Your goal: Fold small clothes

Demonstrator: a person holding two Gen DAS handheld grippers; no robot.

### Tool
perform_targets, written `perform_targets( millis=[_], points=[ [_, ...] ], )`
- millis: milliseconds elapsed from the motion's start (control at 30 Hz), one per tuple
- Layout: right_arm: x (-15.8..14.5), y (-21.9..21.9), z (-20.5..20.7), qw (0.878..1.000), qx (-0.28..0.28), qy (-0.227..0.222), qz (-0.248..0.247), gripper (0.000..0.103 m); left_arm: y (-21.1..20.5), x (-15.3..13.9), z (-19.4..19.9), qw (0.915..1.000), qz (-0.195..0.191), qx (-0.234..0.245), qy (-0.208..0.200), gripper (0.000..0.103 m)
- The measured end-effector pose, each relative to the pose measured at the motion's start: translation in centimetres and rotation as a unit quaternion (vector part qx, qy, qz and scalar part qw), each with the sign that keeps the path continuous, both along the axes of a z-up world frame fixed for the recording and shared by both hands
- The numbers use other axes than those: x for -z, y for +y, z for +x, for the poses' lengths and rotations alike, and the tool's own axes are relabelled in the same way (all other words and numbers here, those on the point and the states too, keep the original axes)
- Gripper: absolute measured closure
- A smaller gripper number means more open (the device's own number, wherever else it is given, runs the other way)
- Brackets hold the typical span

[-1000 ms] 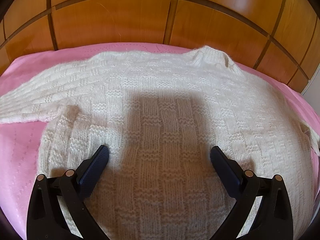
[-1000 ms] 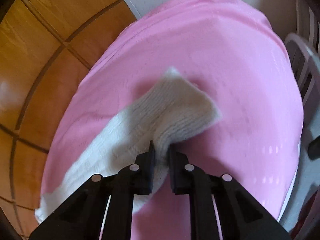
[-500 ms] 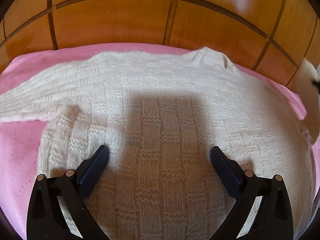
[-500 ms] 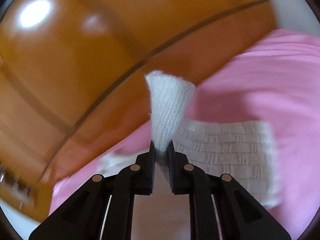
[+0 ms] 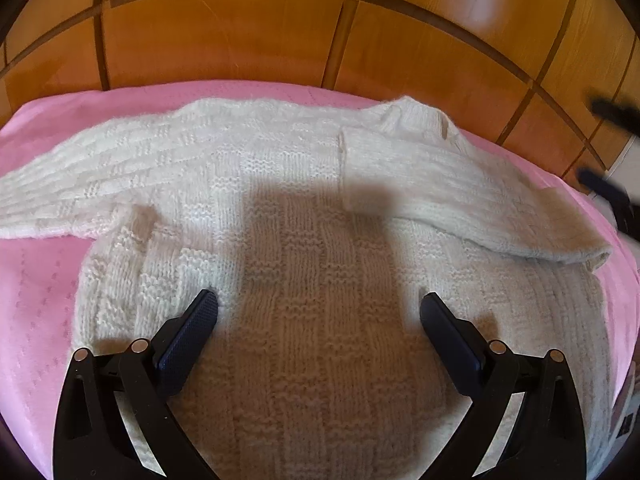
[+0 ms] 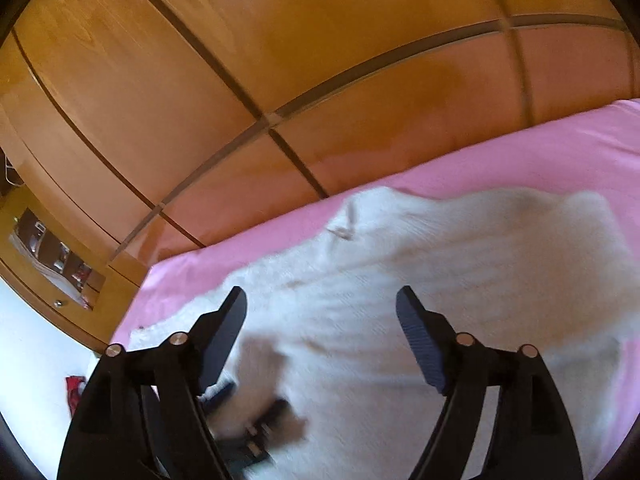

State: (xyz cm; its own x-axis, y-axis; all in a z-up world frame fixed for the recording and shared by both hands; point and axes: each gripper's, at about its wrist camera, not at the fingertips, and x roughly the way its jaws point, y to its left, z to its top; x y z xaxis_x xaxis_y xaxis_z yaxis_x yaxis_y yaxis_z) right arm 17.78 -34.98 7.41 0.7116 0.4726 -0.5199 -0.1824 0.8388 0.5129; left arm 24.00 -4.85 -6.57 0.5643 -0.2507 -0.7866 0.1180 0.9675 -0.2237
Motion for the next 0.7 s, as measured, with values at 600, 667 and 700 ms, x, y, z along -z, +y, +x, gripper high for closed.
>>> perform_targets(
  millis=[600,667,700],
  points=[
    [6.5,-12.3,-4.3,0.992,0.090,0.047,0.078,0.010,-1.7,-4.2,6.8,0.9874,-0.145,0.033,0.054,0.100],
    [6.3,-12.6,-2.5,0.992,0.090,0.042,0.072,0.010,-0.6,-6.4,6.8,0.9864,-0.161,0.023,0.027,0.101],
    [6.2,-12.8,-1.7,0.992,0.095,0.037,0.069,0.010,0.1,-7.3,6.7,0.9868,-0.161,0.016,0.013,0.103]
  ],
)
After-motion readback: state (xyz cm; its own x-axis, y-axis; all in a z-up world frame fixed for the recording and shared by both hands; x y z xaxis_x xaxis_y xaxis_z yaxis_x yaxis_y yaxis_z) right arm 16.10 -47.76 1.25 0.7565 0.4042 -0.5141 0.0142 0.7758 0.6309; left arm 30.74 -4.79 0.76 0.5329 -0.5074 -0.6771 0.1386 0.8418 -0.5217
